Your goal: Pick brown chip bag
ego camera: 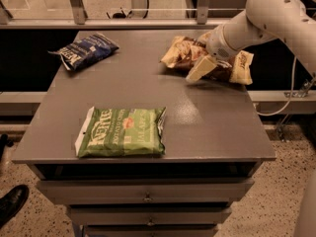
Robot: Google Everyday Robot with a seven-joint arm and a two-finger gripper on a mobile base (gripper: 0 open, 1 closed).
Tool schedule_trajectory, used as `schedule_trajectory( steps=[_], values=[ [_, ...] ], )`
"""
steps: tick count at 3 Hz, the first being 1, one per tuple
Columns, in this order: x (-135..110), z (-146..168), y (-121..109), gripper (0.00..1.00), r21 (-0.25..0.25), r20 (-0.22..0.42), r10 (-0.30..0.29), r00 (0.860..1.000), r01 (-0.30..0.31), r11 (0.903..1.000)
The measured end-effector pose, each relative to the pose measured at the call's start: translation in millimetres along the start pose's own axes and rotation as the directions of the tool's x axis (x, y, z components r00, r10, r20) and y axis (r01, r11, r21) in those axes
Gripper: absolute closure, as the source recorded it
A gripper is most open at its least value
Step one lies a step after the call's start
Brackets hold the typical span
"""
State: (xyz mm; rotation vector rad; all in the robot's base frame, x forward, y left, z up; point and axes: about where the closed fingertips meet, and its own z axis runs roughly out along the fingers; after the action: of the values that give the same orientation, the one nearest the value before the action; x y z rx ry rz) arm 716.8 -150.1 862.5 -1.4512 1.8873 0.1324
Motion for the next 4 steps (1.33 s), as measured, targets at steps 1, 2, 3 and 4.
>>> schedule_trajectory(
  steps=[1, 2, 3, 4],
  values=[
    [-0.8, 0.9, -12.2, 0.39, 0.023, 0.003, -0.002, 1.0, 0.002, 0.9997],
    [-11.1, -6.5, -16.2, 0.63, 0.032, 0.035, -0.021, 0.999, 0.02, 0.9993],
    [-55.5, -43.3, -7.2, 0.95, 0.021, 0.136, -0.08, 0.987, 0.078, 0.9968],
    [-99.7, -82.6, 6.4, 1.0, 0.017, 0.222, -0.143, 0.965, 0.142, 0.9896]
  ],
)
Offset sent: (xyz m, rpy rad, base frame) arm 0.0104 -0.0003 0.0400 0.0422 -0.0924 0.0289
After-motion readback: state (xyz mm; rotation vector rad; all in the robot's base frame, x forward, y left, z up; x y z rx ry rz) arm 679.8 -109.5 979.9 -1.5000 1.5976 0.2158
